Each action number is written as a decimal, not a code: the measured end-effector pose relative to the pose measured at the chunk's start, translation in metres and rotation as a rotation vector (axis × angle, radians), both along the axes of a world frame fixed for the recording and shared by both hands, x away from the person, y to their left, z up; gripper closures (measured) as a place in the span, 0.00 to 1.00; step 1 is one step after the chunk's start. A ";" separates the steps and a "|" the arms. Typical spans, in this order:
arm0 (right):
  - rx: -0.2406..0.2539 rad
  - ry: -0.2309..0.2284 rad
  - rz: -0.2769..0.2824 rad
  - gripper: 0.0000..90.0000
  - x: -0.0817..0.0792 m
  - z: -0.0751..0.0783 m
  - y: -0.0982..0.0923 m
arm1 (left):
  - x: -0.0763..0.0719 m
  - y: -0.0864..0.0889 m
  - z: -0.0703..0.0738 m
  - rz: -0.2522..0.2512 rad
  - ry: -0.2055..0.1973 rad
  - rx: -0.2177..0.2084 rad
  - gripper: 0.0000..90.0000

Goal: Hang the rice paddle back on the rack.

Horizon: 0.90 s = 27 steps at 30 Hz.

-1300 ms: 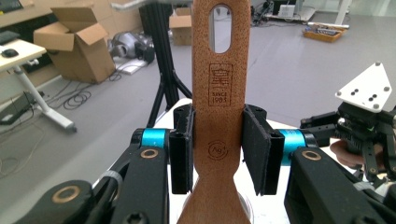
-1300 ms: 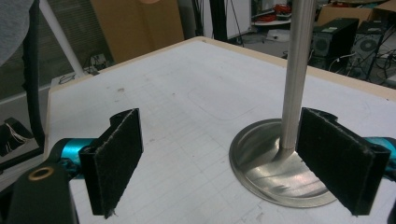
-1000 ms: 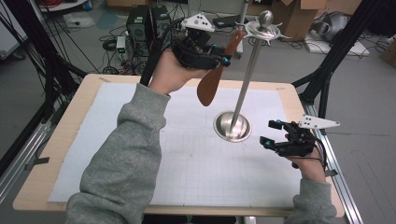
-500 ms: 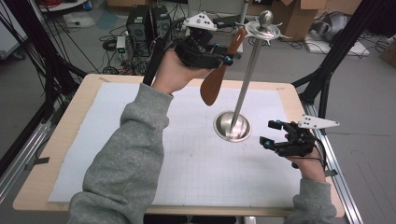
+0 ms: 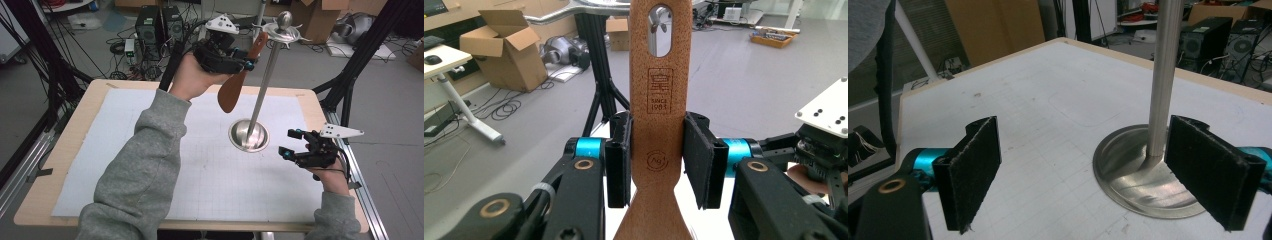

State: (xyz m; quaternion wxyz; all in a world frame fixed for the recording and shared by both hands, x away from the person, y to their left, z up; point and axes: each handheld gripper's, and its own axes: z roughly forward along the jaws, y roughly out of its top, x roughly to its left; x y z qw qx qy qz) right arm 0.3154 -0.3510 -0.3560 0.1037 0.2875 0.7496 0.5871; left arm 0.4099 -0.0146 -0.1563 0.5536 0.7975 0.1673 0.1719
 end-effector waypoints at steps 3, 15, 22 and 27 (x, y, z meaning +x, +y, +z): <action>0.001 -0.003 -0.005 0.15 0.000 0.000 -0.001 | 0.001 0.000 0.000 0.006 -0.004 0.003 0.72; 0.002 -0.004 -0.007 0.15 0.000 -0.001 -0.003 | 0.001 -0.004 -0.003 0.012 0.002 0.016 0.72; -0.001 -0.004 -0.004 0.15 0.000 -0.001 -0.002 | 0.002 -0.006 -0.004 0.022 0.008 0.007 0.72; -0.003 0.000 -0.004 0.15 0.000 -0.001 -0.002 | 0.004 -0.009 -0.006 0.021 0.011 0.004 0.72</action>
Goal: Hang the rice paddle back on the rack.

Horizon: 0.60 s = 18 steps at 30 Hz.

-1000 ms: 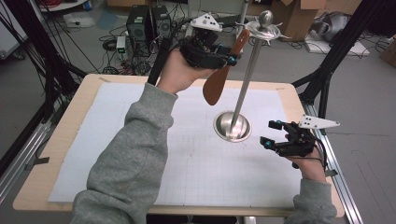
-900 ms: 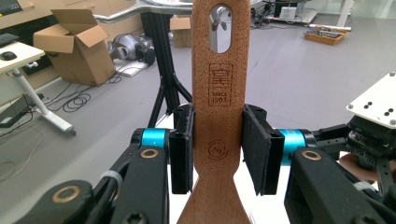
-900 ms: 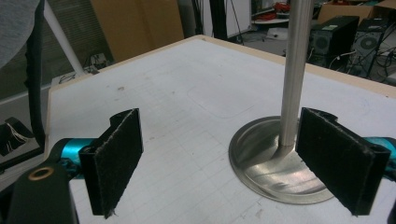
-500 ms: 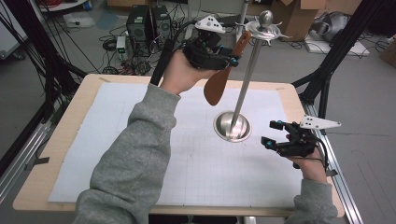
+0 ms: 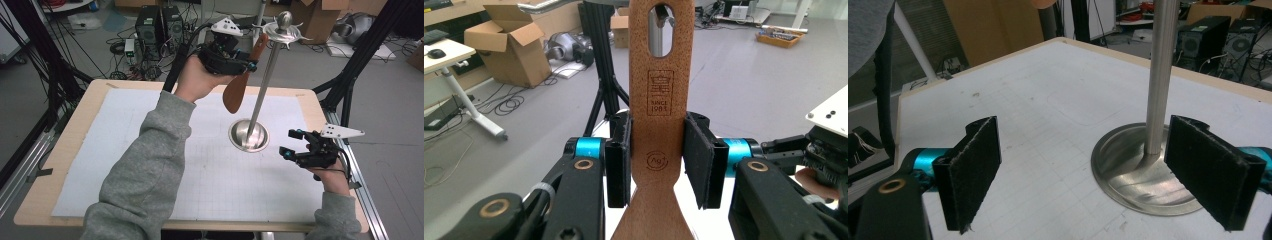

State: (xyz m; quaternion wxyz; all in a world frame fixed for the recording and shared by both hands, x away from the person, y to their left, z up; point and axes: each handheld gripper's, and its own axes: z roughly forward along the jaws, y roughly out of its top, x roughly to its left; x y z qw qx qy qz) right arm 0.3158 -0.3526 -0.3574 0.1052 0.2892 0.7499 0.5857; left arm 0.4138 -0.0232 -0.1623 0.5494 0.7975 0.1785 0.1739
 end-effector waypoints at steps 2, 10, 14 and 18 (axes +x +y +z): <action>-0.001 -0.002 0.000 0.15 0.000 0.000 0.000 | 0.000 -0.001 -0.001 -0.001 0.002 -0.004 0.72; -0.001 0.001 -0.001 0.15 0.001 -0.001 0.000 | 0.001 -0.002 -0.001 0.000 0.000 -0.006 0.72; 0.001 -0.003 0.000 0.15 0.000 -0.001 0.000 | 0.001 -0.003 -0.002 -0.002 0.000 0.002 0.72; 0.006 0.000 0.002 0.15 -0.001 0.000 -0.001 | 0.001 -0.002 -0.002 -0.015 0.001 -0.013 0.68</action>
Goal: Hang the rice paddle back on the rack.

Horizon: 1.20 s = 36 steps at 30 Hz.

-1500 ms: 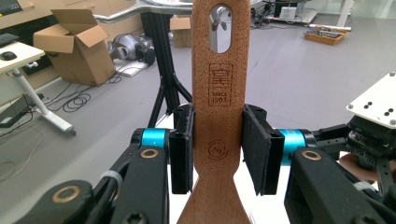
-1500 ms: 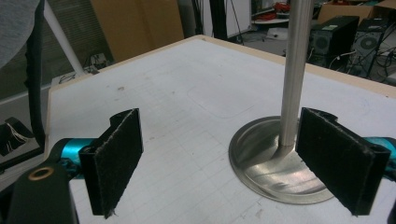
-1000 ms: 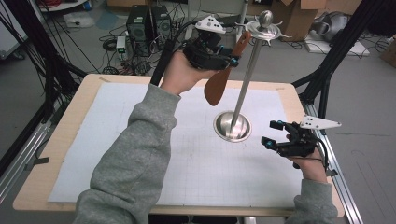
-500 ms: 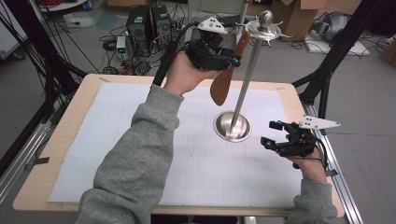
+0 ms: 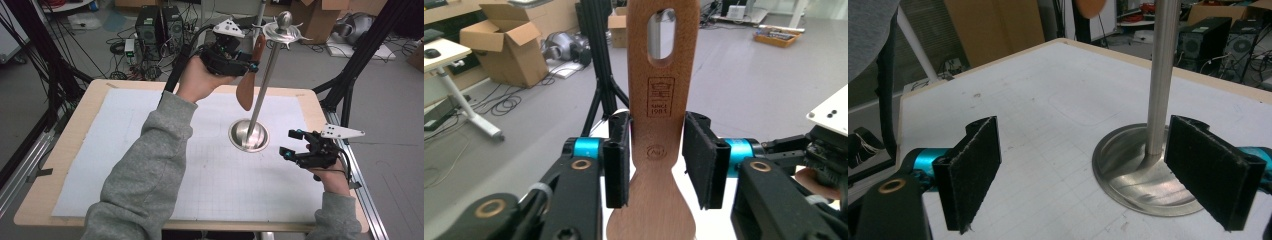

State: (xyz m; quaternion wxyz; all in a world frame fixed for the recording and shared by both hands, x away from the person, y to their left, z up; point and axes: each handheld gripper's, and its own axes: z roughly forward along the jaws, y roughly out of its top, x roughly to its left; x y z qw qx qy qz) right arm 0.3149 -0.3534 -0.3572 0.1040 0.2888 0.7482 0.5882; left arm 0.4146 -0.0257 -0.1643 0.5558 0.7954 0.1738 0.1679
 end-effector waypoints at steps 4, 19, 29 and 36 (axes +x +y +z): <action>0.000 -0.004 -0.002 0.15 0.000 0.000 -0.001 | -0.001 0.002 0.001 -0.005 -0.005 -0.008 0.59; -0.002 -0.013 -0.004 0.15 -0.002 0.001 0.001 | -0.003 0.025 -0.020 -0.036 -0.031 -0.037 0.22; -0.006 -0.011 0.002 0.15 -0.003 0.002 0.003 | -0.010 0.052 -0.030 -0.058 -0.034 -0.095 0.17; -0.014 -0.006 0.002 0.15 -0.003 0.002 0.005 | -0.012 0.073 -0.039 -0.035 -0.036 -0.095 0.16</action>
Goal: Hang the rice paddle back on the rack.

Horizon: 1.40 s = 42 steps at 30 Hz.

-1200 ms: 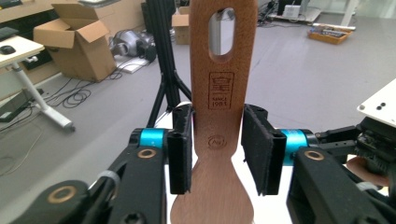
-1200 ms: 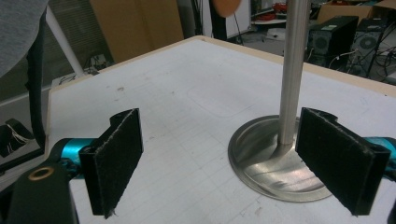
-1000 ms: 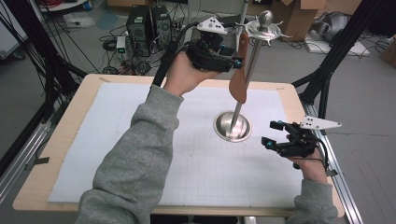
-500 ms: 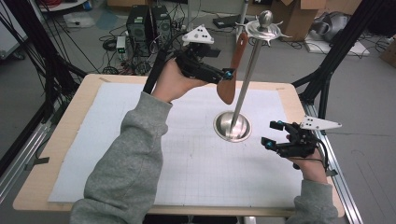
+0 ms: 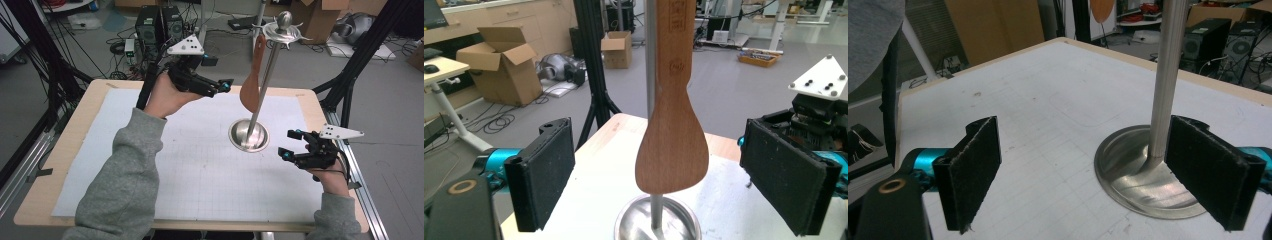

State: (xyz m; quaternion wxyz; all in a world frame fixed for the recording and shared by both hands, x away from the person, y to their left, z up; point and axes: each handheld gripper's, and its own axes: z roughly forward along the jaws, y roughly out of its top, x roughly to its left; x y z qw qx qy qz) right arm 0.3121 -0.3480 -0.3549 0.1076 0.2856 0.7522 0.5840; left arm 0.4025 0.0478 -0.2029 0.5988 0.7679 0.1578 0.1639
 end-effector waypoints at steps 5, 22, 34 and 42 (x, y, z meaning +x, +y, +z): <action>-0.006 -0.001 0.001 0.15 0.001 0.000 0.001 | -0.005 0.012 -0.006 -0.005 0.011 -0.023 0.16; -0.002 -0.018 0.002 0.15 0.002 0.002 0.005 | -0.018 0.052 -0.034 0.048 0.014 -0.046 0.17; 0.010 -0.032 -0.012 0.15 0.001 0.004 0.005 | -0.024 0.083 -0.059 0.108 0.034 -0.035 0.17; 0.011 -0.033 -0.008 0.15 0.001 0.005 0.006 | -0.027 0.105 -0.074 0.149 0.040 -0.046 0.17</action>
